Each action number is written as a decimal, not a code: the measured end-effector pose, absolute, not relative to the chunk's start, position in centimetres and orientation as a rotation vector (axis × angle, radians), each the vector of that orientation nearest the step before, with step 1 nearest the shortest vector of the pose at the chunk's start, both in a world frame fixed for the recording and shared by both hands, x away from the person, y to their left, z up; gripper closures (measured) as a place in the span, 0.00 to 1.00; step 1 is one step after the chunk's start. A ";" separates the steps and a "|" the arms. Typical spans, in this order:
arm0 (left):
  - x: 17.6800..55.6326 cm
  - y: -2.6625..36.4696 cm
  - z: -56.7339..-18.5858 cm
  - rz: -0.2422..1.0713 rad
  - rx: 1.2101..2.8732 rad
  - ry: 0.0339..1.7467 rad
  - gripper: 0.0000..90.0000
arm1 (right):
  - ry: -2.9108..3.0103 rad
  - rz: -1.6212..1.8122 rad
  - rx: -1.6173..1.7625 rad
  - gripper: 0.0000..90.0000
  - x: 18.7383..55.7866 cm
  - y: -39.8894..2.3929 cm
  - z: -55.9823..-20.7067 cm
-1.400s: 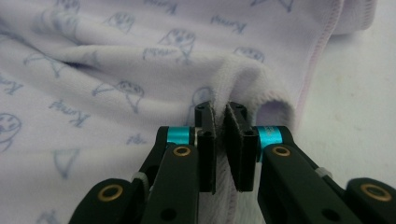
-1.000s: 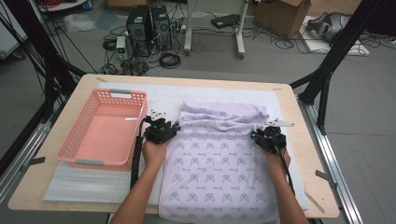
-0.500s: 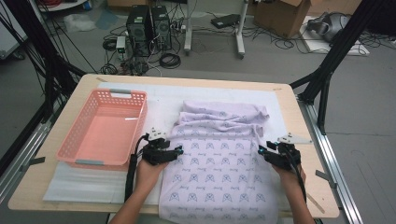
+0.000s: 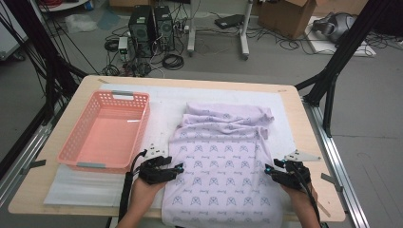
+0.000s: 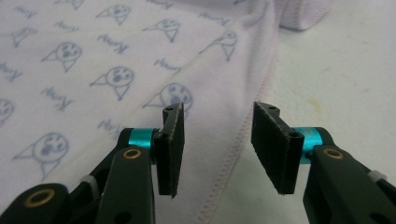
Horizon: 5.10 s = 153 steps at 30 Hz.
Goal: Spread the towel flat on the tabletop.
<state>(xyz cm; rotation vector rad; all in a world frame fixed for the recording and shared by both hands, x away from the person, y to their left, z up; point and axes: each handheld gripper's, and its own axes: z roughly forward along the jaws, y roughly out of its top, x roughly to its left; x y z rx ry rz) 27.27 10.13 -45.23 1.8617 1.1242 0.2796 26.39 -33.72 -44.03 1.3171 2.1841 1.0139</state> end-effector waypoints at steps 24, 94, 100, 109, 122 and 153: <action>24.6 10.5 -45.4 0.305 1.860 1.168 0.96 | 2.243 0.979 1.311 0.96 24.0 -34.4 -44.3; 14.3 12.4 -46.0 0.304 1.816 1.125 0.85 | 2.294 1.083 1.285 0.87 14.0 -36.5 -44.6; 16.3 12.0 -45.9 0.370 1.771 1.136 0.57 | 2.161 1.074 1.342 0.70 15.1 -36.4 -44.3; 16.6 10.3 -46.5 0.468 1.845 1.065 0.92 | 2.192 1.052 1.329 0.97 17.0 -35.4 -44.9; 13.4 11.4 -46.2 0.378 1.868 1.056 0.94 | 2.283 1.067 1.282 0.99 14.2 -36.8 -44.5; 20.7 9.8 -45.7 0.432 1.880 1.109 0.92 | 2.125 1.057 1.408 0.98 19.3 -34.9 -44.9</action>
